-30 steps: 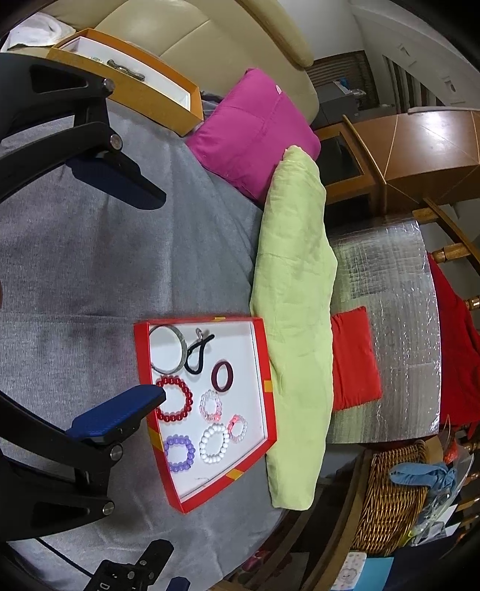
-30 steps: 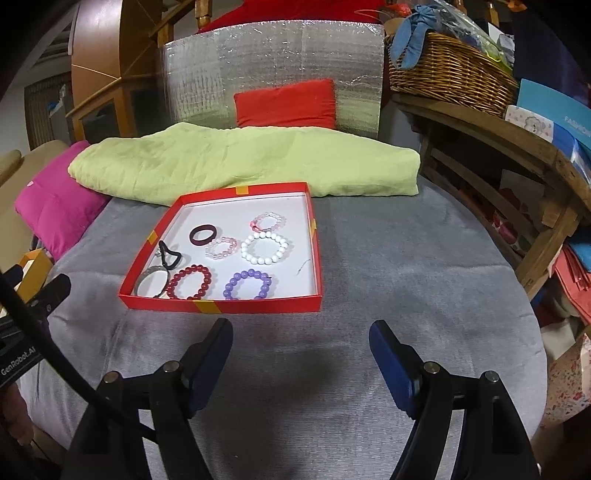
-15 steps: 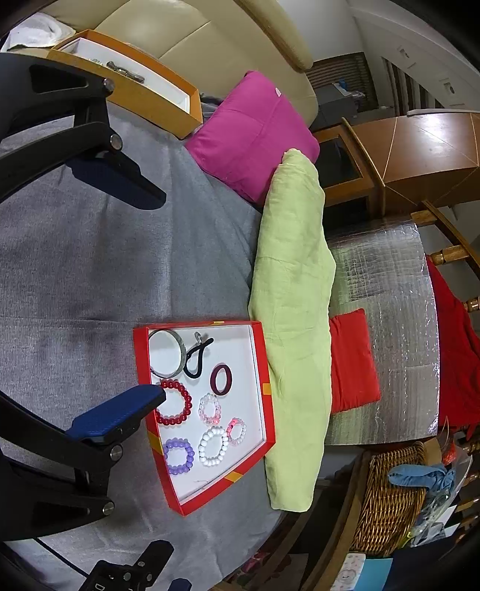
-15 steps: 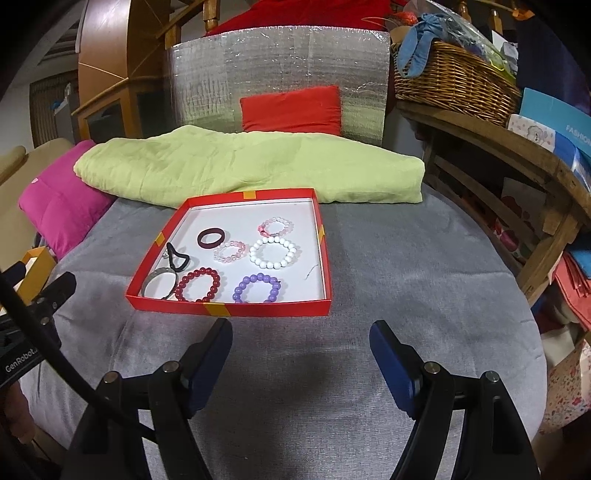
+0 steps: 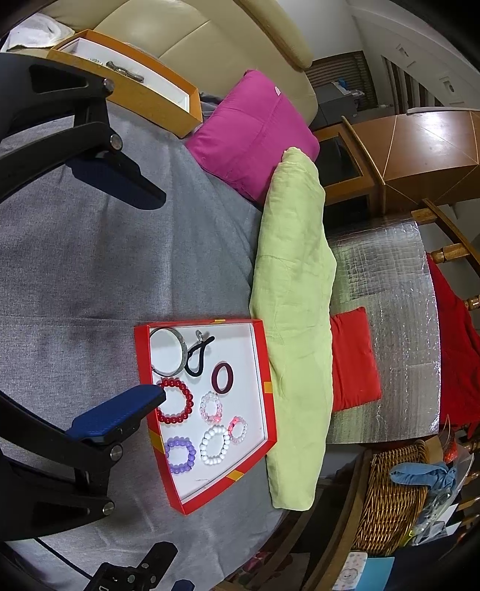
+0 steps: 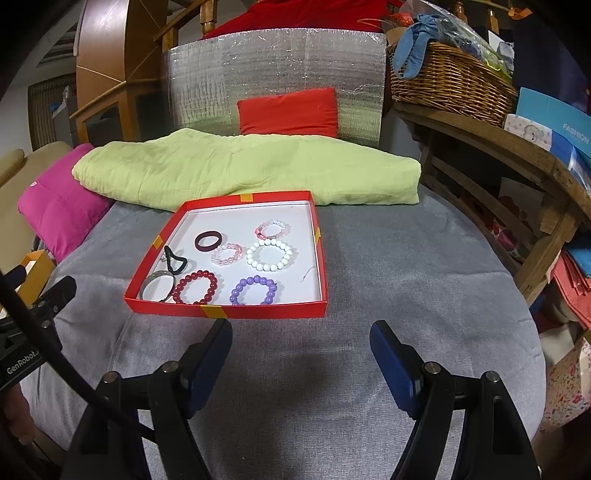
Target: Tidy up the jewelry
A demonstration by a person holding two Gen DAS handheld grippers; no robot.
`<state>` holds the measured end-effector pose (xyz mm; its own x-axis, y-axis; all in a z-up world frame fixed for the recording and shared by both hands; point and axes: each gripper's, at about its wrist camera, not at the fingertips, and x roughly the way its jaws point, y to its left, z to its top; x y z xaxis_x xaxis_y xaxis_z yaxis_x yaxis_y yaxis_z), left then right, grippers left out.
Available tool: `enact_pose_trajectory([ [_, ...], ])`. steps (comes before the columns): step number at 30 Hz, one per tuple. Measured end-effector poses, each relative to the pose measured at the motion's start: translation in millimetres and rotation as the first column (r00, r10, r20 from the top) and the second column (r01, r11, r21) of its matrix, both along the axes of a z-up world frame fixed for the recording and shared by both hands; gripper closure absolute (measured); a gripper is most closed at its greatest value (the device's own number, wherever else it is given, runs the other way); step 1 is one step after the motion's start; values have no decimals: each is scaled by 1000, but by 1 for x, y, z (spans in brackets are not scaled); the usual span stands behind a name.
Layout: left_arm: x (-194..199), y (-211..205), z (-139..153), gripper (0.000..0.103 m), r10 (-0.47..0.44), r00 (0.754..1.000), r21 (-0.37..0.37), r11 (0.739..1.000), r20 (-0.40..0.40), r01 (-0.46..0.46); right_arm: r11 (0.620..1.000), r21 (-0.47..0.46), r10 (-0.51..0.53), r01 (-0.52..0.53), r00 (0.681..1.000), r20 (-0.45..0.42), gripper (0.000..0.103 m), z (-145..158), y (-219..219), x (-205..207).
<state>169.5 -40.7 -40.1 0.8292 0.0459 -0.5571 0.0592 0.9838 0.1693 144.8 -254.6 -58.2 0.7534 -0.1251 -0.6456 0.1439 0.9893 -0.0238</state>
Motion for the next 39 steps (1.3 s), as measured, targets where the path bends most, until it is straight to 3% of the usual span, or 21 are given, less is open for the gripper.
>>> enact_pose_trajectory([
  [39, 1, 0, -2, 7, 0, 1000, 8, 1000, -11, 0, 1000, -21, 16, -16, 1000, -6, 23, -4, 10, 1],
])
